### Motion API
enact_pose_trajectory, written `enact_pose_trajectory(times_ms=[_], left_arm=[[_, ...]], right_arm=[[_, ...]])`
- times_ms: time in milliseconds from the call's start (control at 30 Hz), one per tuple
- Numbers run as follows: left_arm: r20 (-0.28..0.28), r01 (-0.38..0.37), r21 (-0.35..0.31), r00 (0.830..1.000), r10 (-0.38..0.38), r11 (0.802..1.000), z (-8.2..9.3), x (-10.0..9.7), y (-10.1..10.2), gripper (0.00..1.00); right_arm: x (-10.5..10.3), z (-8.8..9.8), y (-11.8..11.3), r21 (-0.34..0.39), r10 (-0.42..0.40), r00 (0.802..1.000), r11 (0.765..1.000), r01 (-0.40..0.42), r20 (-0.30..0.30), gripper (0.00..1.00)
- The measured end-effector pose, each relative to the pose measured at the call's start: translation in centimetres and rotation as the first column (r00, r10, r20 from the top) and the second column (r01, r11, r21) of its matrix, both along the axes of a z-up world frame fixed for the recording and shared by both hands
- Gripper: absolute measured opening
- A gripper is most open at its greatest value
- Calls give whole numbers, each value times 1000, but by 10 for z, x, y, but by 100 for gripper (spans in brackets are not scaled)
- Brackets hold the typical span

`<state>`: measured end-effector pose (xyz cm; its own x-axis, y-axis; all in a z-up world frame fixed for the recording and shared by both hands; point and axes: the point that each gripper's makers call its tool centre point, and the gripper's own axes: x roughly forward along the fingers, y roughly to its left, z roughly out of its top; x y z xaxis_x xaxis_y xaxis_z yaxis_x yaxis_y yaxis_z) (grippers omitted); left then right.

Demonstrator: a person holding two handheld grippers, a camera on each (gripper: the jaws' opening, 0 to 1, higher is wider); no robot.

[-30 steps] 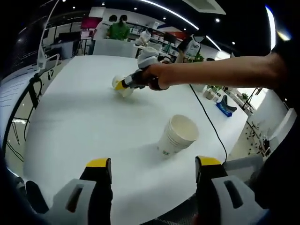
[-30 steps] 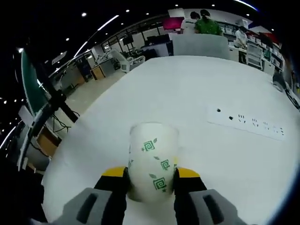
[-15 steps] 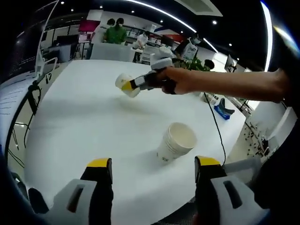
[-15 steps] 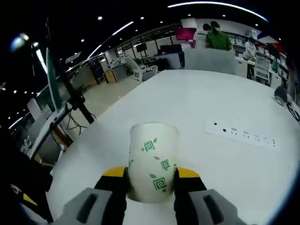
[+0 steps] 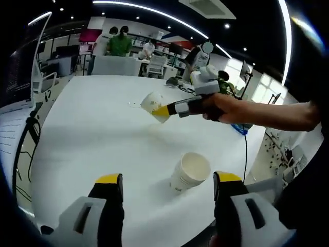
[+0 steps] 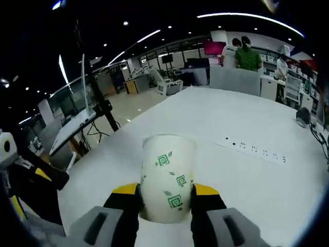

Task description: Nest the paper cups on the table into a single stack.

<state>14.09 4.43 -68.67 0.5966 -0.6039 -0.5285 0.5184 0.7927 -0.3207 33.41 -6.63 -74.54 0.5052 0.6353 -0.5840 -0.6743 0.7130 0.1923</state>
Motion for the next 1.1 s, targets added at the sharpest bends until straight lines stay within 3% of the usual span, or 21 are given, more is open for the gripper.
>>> enact_pose_trajectory(times_ms=[133,300,500,733,967,1100], left_arm=[[19,25,9,1000,-25,1000,12,8,-3,69],[38,56,4,998,-56,998,27,17,-11,67],[62,86,7,994,-87,996,42,30,-21,66],[81,127,7,988,-128,992,60,41,-38,63],[82,171,-32,982,-168,985,71,46,-58,59],[77,205,-40,977,-201,978,72,45,-70,59]], right_arm=[[-20,12,-1,11,13,1000,1000,-13,13,38],[-22,12,0,8,34,999,999,-34,35,38],[-36,29,-6,5,61,996,998,-61,66,38],[-70,40,-3,-29,148,983,989,-146,104,38],[-108,51,7,-89,281,946,959,-269,165,38],[-134,63,16,-118,370,906,928,-353,205,38]])
